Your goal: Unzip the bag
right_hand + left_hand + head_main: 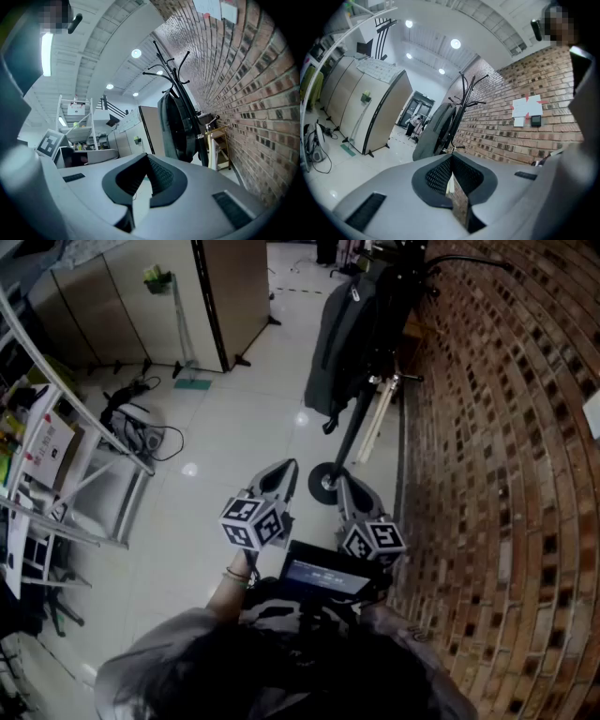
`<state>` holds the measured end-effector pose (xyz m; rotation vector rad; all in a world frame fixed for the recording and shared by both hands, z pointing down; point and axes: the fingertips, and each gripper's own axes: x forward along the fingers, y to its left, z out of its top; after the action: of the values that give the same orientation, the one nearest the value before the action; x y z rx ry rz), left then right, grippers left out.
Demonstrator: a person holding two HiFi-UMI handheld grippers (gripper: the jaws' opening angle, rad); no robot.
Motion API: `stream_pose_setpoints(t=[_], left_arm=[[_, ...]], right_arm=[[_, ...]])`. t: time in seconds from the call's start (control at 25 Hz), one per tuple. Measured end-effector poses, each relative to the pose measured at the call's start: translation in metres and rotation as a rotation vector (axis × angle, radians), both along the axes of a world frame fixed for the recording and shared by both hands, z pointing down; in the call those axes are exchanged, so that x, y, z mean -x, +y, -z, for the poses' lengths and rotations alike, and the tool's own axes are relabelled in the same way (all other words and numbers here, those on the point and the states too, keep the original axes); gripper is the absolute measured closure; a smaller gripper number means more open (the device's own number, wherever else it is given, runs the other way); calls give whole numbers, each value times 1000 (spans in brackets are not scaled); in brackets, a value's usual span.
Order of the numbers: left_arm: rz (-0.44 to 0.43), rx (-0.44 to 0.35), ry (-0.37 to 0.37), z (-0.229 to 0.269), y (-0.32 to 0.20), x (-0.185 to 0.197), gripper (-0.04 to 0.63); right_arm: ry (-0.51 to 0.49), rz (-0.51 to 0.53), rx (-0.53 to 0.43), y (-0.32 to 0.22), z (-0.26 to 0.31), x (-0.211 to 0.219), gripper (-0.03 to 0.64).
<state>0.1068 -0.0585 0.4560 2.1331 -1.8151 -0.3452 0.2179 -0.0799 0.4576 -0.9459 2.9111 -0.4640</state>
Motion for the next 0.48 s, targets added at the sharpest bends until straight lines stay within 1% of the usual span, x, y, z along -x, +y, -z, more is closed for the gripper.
stream_pose_setpoints(t=[0.28, 0.48], left_arm=[[4, 11, 9, -2, -1, -2, 586], [26, 12, 24, -8, -3, 14, 586]], right_arm=[[-11, 3, 22, -5, -8, -3, 607], [14, 10, 28, -16, -15, 9, 607]])
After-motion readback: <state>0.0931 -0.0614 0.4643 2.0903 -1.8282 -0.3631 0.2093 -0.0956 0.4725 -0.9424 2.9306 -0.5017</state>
